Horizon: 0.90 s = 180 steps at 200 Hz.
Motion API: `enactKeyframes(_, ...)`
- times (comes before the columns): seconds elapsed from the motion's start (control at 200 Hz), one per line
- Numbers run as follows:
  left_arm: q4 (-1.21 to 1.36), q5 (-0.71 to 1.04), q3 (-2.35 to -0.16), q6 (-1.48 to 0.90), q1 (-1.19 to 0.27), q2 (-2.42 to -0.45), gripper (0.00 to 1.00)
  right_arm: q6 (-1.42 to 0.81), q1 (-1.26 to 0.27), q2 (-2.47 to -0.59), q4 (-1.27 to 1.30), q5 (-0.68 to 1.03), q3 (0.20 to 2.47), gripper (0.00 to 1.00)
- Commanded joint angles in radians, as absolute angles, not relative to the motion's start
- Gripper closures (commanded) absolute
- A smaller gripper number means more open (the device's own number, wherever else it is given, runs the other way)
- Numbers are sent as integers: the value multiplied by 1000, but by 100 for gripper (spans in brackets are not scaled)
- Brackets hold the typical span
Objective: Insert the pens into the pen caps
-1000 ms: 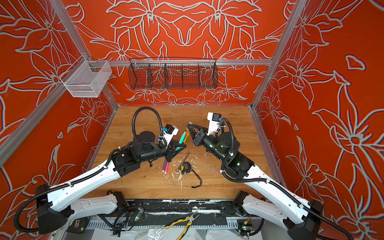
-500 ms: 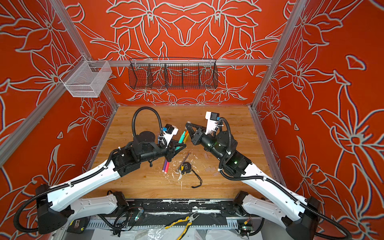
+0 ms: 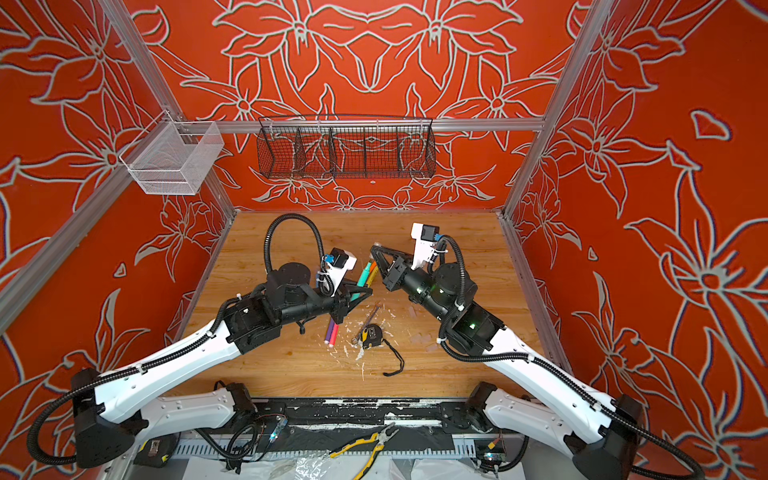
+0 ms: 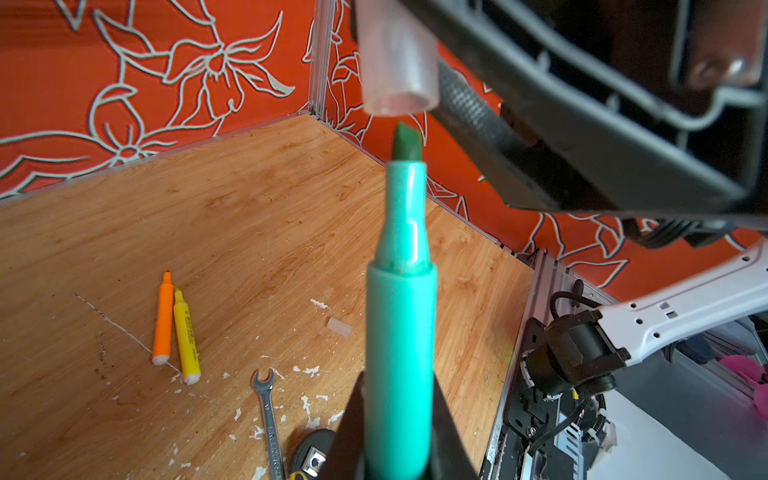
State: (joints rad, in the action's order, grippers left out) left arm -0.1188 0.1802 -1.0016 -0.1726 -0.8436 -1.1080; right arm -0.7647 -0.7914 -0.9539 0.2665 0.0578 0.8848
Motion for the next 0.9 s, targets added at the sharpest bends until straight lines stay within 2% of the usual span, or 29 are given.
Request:
enactKeyframes(0.0, -100, 168, -1011, -172, -848, -1097, 100, -780, -797, -953, 302, 84, 869, 94)
enactKeyframes(0.701, -81, 155, -1008, -215, -847, -1104, 100, -784, -841, -949, 361, 101, 757, 94)
enactKeyframes(0.831, -78, 143, -1006, -228, -847, -1105, 100, -767, -869, -945, 411, 90, 721, 92)
enactKeyframes(0.896, -78, 141, -1008, -235, -847, -1105, 100, -756, -882, -942, 417, 82, 711, 88)
